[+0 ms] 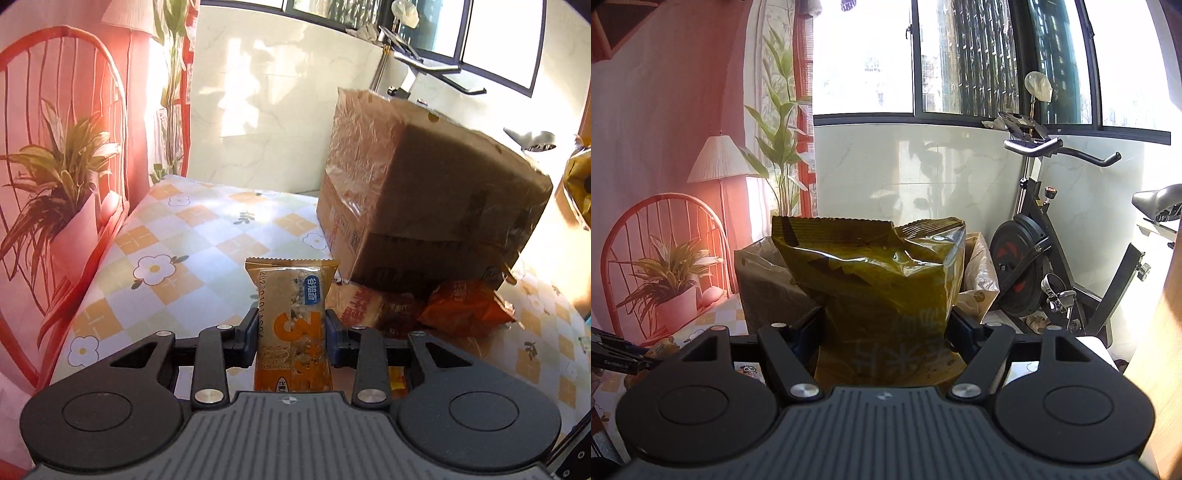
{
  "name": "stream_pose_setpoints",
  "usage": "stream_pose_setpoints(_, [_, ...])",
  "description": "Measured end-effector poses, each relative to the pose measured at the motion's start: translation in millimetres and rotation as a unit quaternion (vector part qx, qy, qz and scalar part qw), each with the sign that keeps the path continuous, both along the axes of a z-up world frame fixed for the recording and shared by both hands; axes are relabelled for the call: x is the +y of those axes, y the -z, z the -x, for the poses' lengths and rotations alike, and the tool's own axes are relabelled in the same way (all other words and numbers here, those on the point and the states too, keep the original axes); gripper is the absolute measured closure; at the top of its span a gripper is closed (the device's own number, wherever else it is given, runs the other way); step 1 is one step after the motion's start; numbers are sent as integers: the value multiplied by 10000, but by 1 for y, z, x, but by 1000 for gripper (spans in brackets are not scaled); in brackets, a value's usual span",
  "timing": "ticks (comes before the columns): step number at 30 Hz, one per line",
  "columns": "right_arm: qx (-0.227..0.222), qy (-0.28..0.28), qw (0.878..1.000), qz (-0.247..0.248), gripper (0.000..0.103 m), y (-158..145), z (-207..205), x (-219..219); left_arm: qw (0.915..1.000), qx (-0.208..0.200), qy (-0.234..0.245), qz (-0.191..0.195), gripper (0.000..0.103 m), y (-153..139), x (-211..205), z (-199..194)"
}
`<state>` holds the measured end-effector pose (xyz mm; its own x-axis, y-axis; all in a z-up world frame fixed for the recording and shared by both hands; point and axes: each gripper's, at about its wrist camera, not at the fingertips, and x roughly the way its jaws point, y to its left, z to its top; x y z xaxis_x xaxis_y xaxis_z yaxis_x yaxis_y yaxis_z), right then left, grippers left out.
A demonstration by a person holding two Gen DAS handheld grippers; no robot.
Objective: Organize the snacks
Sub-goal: 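Carry the yellow bag into the box with the right tool while the left tool holds the biscuit bar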
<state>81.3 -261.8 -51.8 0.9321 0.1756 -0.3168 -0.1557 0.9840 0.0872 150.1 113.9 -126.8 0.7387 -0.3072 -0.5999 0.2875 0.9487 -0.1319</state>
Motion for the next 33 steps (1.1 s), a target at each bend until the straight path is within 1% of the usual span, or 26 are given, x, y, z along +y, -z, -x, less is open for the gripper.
stream_pose_setpoints(4, [-300, 1, 9995, 46, 30, -18, 0, -3, 9973, -567, -156, 431, 65, -50, -7, 12])
stream_pose_setpoints(8, [-590, 14, 9982, 90, 30, -36, -3, -8, 9893, -1263, -267, 682, 65, -100, -27, 15])
stream_pose_setpoints(12, [-819, 40, 9966, 102, 30, -51, -9, -13, 9795, -1826, -234, 817, 65, -142, -53, 11])
stream_pose_setpoints(14, [-901, 63, 9958, 118, 30, -55, -15, -16, 9772, -1954, -141, 823, 65, -156, -70, 2])
stream_pose_setpoints(16, [-928, 89, 9956, 111, 30, -57, -21, -19, 9755, -2068, -49, 748, 65, -167, -86, -7])
stream_pose_setpoints(18, [-921, 96, 9957, 69, 30, -58, -27, -23, 9755, -2100, 35, 652, 65, -171, -103, -14])
stream_pose_setpoints(21, [-840, 100, 9964, -34, 30, -57, -42, -29, 9775, -2006, 133, 640, 65, -174, -126, -29])
stream_pose_setpoints(23, [-763, 47, 9971, -57, 30, -57, -56, -30, 9788, -1948, 190, 600, 65, -168, -140, -45])
stream_pose_setpoints(27, [-635, -71, 9978, 155, 30, -56, -91, -21, 9813, -1801, 363, 575, 65, -158, -166, -75])
stream_pose_setpoints(30, [-488, -202, 9986, 80, 30, -53, -120, -19, 9838, -1665, 496, 446, 65, -148, -187, -97])
stream_pose_setpoints(33, [-343, -239, 9991, 89, 30, -48, -139, -18, 9864, -1496, 593, 332, 65, -137, -200, -118])
